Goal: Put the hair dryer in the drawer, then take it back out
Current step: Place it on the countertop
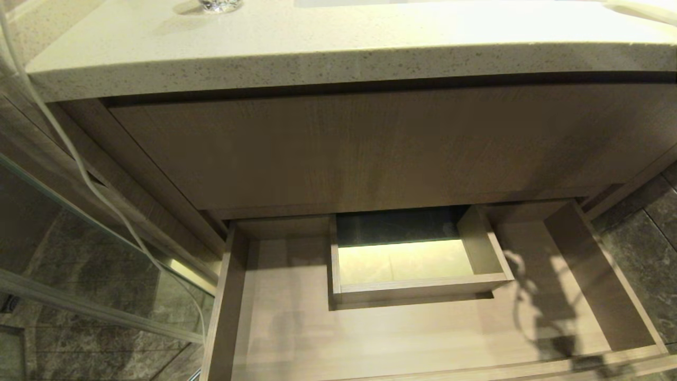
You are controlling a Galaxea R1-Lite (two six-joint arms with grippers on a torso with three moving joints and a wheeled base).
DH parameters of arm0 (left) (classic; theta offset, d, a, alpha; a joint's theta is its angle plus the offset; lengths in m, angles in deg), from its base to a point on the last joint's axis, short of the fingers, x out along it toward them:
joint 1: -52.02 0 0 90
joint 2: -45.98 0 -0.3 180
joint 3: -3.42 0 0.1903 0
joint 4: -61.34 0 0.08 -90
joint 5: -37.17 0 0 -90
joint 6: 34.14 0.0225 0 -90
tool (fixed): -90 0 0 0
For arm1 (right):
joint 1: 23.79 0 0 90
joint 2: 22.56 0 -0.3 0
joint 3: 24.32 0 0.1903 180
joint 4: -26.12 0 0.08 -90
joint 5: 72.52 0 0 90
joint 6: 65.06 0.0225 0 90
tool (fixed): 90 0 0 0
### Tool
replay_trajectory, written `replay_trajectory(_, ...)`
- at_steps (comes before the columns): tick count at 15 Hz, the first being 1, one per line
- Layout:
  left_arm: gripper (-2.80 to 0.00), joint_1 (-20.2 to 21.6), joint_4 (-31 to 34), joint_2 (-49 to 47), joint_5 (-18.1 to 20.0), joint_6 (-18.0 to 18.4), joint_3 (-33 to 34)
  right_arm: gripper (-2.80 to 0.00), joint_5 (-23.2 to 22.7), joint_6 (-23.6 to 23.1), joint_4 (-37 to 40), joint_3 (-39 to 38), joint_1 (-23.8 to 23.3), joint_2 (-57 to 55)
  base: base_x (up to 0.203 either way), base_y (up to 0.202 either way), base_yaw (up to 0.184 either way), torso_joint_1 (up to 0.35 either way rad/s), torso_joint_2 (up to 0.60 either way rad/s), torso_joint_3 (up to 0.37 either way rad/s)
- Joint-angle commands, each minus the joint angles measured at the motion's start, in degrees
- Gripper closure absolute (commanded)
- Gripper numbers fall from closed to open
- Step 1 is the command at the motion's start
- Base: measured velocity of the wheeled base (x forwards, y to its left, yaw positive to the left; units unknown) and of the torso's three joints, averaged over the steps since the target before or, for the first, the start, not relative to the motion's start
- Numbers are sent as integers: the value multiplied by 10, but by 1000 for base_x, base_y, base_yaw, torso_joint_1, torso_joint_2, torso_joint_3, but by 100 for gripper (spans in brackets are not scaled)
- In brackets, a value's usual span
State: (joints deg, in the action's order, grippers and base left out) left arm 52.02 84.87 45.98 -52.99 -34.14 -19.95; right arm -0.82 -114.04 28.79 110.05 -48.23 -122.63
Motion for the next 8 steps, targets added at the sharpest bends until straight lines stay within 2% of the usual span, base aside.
replay_trajectory(1,0,0,0,0,-1,0,0,0,-2,2,-15,0,0,-18,0,0,0,0,0,0)
replay_trajectory(8,0,0,0,0,-1,0,0,0,-2,4,-27,0,0,-37,0,0,0,0,0,0)
